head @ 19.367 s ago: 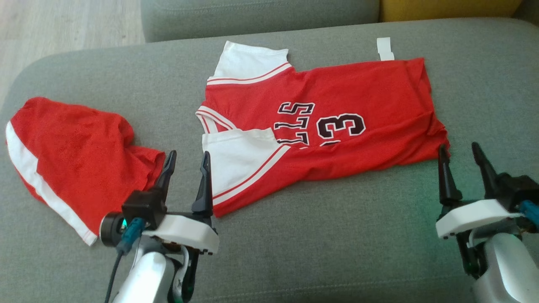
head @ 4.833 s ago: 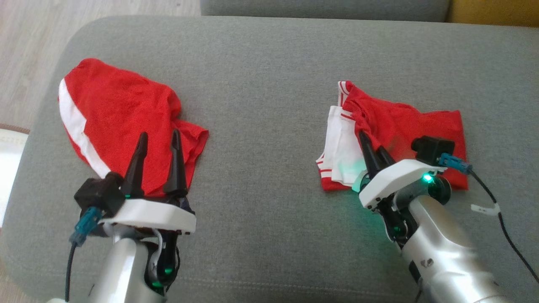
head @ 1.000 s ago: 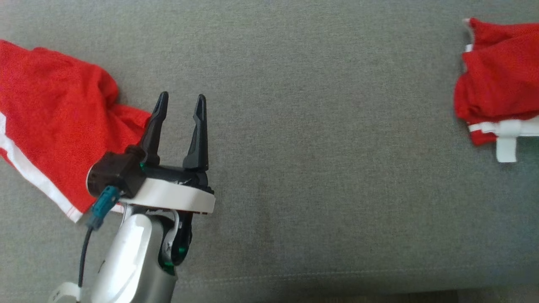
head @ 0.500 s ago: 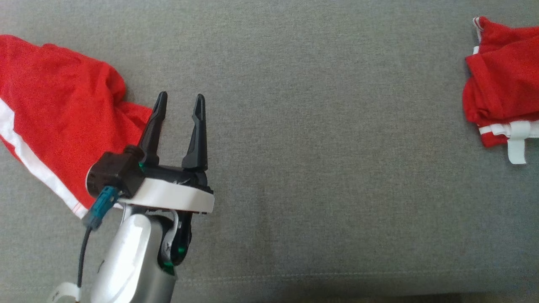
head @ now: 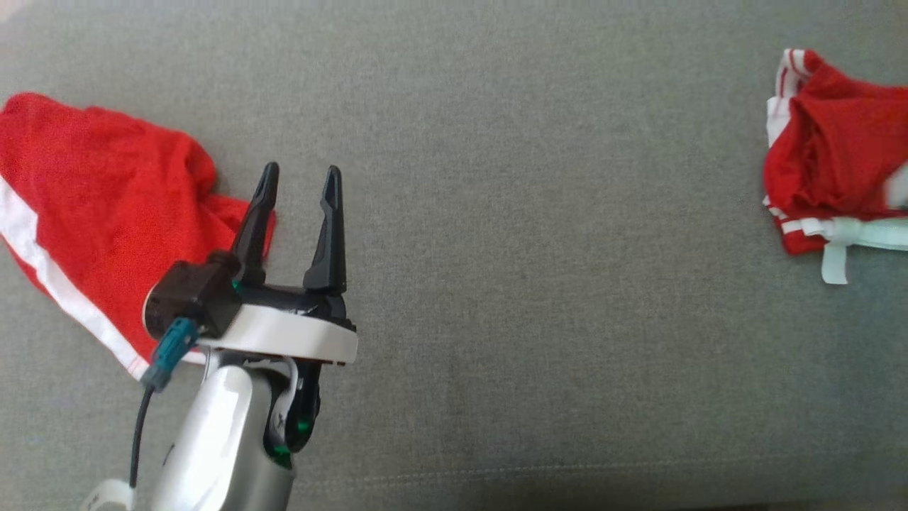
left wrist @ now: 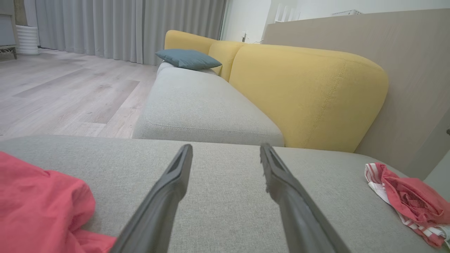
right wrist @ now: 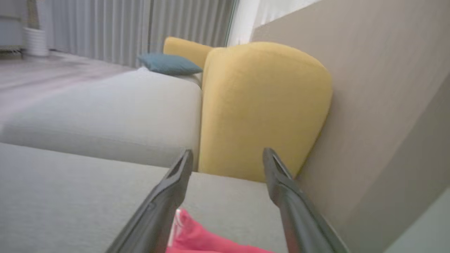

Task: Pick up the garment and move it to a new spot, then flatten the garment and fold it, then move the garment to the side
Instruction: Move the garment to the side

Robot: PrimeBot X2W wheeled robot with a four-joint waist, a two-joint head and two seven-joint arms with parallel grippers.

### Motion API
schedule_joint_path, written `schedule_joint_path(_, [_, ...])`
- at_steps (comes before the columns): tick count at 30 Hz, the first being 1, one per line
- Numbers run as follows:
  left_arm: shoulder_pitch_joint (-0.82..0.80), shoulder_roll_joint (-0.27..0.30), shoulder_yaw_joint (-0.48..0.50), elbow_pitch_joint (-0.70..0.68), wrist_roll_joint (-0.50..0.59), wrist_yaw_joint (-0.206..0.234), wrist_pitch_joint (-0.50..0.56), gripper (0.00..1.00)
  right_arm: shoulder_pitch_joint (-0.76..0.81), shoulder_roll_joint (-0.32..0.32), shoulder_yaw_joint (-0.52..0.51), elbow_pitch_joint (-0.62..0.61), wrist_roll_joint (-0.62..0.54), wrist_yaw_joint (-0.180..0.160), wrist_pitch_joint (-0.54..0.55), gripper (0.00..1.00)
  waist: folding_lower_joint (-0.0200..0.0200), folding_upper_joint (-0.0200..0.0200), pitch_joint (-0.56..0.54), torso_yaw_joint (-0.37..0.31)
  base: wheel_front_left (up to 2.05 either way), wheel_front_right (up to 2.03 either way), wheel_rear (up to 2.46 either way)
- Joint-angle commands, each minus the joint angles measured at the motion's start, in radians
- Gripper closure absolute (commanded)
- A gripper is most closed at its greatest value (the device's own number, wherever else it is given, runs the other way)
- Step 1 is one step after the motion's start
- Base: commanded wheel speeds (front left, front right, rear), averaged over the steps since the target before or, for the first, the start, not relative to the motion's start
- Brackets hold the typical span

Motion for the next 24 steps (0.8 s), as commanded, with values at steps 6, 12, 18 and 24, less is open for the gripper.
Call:
schedule_joint_path(6, [0.025,0.008,0.063,-0.044,-0.008,-0.006,-0.005,0.0,0.094,0.124,0.069,-0.149,0.063,-0.001,-0.015,0.0,0.0,0.0,-0.083,-0.001,0.0,0.0,0.0])
schedule_joint_path(12, [0.075,0.008,0.089,-0.062,-0.013,-0.005,-0.005,0.0,0.238,0.265,0.061,-0.255,0.105,-0.001,-0.016,0.0,0.0,0.0,-0.158,0.002,0.0,0.0,0.0])
schedule_joint_path(18, [0.146,0.008,0.112,-0.059,-0.013,-0.014,-0.005,0.0,0.381,0.344,0.06,-0.338,0.116,-0.001,-0.016,0.0,0.0,0.0,-0.216,-0.001,0.0,0.0,0.0])
schedule_joint_path(24, [0.213,0.008,0.111,-0.048,-0.018,-0.016,-0.005,0.0,0.508,0.357,0.086,-0.41,0.178,-0.001,-0.016,0.0,0.0,0.0,-0.259,0.001,0.0,0.0,0.0])
